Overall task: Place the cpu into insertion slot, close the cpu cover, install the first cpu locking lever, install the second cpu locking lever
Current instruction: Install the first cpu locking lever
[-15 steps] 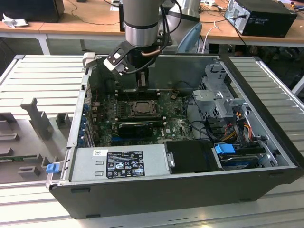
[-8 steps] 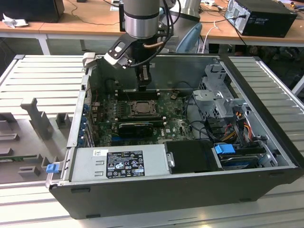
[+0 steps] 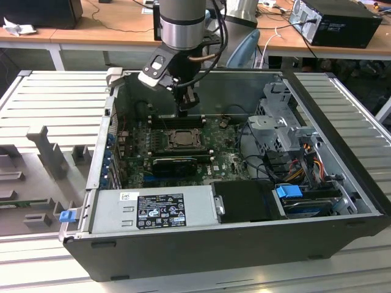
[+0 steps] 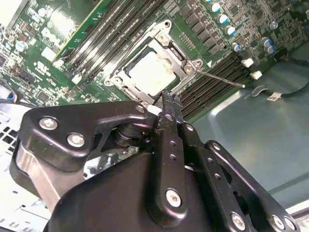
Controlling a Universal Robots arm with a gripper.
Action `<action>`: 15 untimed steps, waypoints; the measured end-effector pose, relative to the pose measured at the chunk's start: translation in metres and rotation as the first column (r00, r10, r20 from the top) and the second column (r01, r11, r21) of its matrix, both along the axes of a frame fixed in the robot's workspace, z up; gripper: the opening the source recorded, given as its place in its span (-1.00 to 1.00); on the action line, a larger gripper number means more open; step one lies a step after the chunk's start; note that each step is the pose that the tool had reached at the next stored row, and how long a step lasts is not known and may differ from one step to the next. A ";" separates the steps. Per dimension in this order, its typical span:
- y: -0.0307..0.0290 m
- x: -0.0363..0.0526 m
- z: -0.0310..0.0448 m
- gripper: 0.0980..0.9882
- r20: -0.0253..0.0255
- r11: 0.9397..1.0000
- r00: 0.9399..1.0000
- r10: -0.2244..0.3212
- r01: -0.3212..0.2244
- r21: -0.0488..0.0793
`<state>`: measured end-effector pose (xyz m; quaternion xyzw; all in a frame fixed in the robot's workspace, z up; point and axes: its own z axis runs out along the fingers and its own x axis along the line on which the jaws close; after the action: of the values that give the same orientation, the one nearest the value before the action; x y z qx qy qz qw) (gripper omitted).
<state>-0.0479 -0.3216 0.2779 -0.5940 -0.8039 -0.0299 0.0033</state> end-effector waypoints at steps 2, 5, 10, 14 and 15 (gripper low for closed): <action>0.0000 0.0000 0.0000 -0.98 0.000 1.000 1.000 0.027 -0.027 0.000; 0.0000 0.0000 0.0000 -0.98 0.000 0.996 0.996 0.094 -0.094 0.000; 0.0000 0.0000 0.0000 -0.98 0.000 0.988 0.988 0.157 -0.157 0.000; 0.0000 0.0000 0.0000 -0.98 0.000 0.982 0.982 0.188 -0.188 0.000; 0.0000 0.0000 0.0000 -0.98 0.000 0.981 0.981 0.195 -0.195 0.000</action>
<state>-0.0479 -0.3216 0.2779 -0.5124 -0.8582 -0.0294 0.0062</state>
